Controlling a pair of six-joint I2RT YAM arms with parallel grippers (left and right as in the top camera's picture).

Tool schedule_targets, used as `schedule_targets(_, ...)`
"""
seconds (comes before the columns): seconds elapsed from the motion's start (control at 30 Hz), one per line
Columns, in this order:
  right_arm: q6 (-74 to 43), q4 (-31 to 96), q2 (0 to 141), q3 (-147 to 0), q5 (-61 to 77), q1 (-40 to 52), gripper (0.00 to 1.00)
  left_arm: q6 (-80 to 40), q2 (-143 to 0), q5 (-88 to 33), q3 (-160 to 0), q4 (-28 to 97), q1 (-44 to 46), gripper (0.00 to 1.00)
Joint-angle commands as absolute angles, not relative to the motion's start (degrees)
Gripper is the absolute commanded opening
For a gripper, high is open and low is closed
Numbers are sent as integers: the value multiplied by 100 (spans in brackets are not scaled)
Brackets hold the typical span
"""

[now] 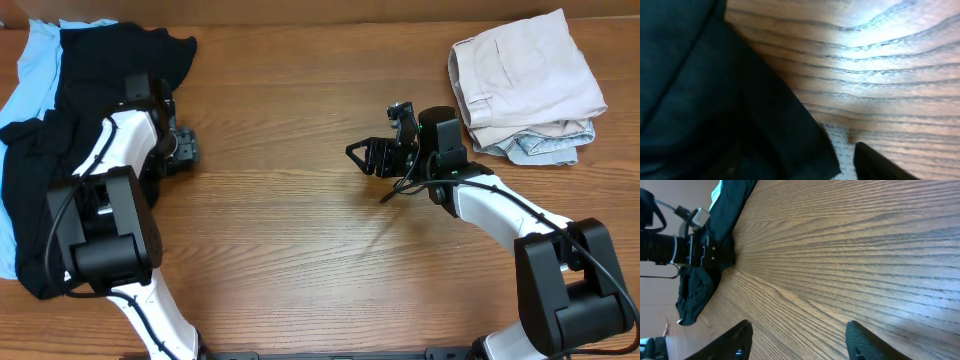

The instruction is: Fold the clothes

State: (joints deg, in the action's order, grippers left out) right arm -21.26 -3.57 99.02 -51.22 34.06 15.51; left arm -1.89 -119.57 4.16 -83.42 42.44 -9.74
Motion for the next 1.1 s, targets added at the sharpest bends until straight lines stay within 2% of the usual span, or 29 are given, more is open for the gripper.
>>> schedule_targets(0.0, -2128, -377, 9904, -5214, 3345, 1559, 60, -281, -12232, 447, -8438, 4278, -930, 58)
schedule_targets(0.07, -2128, -377, 9904, -5214, 3345, 1559, 58, -283, -12302, 443, -8438, 4283, -930, 45)
schedule_targets(0.1, -2128, -377, 9904, -5214, 3345, 1559, 58, -287, -12320, 440, -8438, 4281, -930, 33)
schedule_targets(0.23, -2128, -379, 9904, -5214, 3341, 1559, 55, -478, -12331, 438, -8438, 4278, -917, 4)
schedule_targets(0.37, -2128, -379, 9904, -5214, 3301, 1557, 54, -733, -12320, 272, -8460, 4254, -847, 4)
schedule_targets(0.53, -2128, -379, 9904, -5214, 3301, 1559, 53, -731, -12320, -812, -9013, 4565, -703, 4)
schedule_targets(1.07, -2128, -377, 9904, -5214, 3304, 1559, 54, -729, -12309, -2961, -13135, 6370, -329, 4)
